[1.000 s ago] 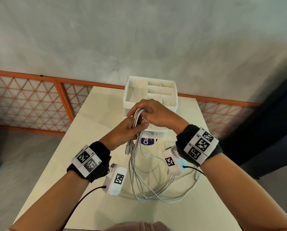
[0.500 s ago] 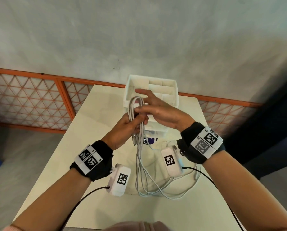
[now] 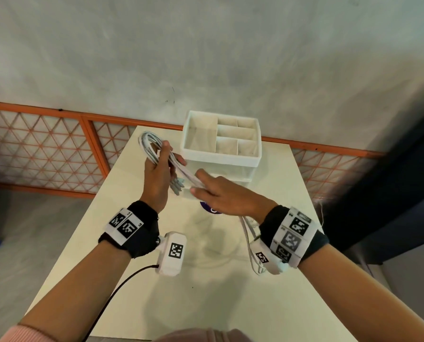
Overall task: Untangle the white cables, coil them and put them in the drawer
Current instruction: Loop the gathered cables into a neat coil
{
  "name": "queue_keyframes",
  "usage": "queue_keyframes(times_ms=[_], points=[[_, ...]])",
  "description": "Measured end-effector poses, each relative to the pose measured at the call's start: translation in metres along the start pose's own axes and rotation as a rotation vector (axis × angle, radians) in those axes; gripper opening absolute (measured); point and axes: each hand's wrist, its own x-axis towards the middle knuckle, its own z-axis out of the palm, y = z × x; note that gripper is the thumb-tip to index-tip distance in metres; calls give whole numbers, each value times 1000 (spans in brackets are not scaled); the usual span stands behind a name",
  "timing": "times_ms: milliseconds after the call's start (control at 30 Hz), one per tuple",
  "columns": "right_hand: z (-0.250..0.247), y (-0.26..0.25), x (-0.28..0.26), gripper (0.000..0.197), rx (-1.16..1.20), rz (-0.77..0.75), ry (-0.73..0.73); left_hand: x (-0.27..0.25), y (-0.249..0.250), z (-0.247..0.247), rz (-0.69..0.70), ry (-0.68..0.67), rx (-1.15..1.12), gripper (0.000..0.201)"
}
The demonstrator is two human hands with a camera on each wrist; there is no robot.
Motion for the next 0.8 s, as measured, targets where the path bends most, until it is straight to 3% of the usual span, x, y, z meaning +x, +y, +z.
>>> queue_keyframes(times_ms=[100, 233, 433, 500, 667, 800], points=[[11, -15, 2, 20, -120, -109, -38, -2, 1, 7, -68, -14, -5, 33], [2, -7, 3, 10, -113, -106, -111, -4, 3, 4, -104, -87, -92, 40], [-1, 20, -12, 53, 259, 79, -301, 6, 19, -5, -28, -102, -189, 37], [-10, 31, -19, 56, 304, 115, -319, 9, 22, -11, -27, -143, -184, 36], [-40, 52, -30, 43, 249, 151, -287, 4, 20, -12, -55, -322, -124, 32], [-56, 41, -28, 26, 121, 73, -79, -5, 16, -1, -65, -501, -9, 31]])
